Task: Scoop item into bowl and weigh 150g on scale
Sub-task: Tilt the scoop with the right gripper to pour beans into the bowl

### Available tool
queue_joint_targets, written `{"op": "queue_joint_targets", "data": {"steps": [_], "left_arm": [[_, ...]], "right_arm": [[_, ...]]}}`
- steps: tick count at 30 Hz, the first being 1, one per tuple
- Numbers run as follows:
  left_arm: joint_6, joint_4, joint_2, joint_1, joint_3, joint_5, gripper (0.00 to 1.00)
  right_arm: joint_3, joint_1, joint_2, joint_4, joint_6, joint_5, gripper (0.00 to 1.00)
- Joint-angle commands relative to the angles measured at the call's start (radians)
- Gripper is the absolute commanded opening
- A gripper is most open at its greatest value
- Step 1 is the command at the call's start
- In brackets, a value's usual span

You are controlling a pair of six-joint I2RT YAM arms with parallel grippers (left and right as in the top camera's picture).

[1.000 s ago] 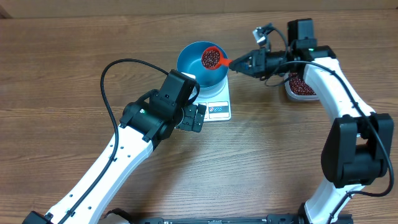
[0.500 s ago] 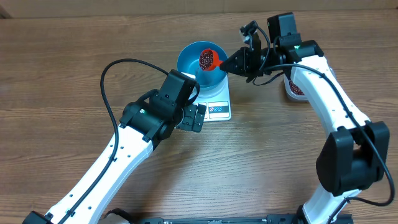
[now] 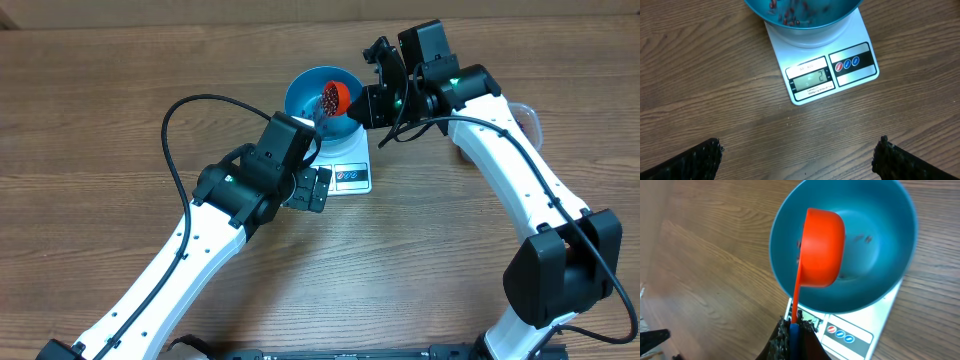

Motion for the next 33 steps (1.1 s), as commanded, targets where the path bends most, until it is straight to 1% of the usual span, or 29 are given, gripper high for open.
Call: {"op": "queue_joint_targets", "data": {"steps": [1,14,21,24,25,26,33], "left_arm": [[0.015,0.002,-0.007,0.000,-0.007,0.002,1.00],[0.015,0.002,-0.007,0.000,-0.007,0.002,1.00],[0.015,0.002,-0.007,0.000,-0.007,0.002,1.00],[0.015,0.002,-0.007,0.000,-0.007,0.002,1.00],[0.015,0.002,-0.007,0.000,-0.007,0.002,1.00],[0.015,0.002,-0.007,0.000,-0.007,0.002,1.00],[0.015,0.002,-0.007,0.000,-0.007,0.002,1.00]], "right_arm": [[0.037,0.002,-0.037,0.005,-0.011,0.032,0.04],[0.037,0.002,-0.041,-0.003,-0.011,0.054,0.04],[0.037,0.006,-0.084,-0.008,-0.037,0.071,0.04],[0.037,0.020,-0.112,-0.007,-0.047,0.107,0.04],[0.037,0.034,-0.127,-0.011,-0.085,0.119,0.04],[0.037,0.043,-0.135,-0.013,-0.092,0.138,0.04],[0.037,0.109,-0.147,-0.032,-0.109,0.333,0.03]]}}
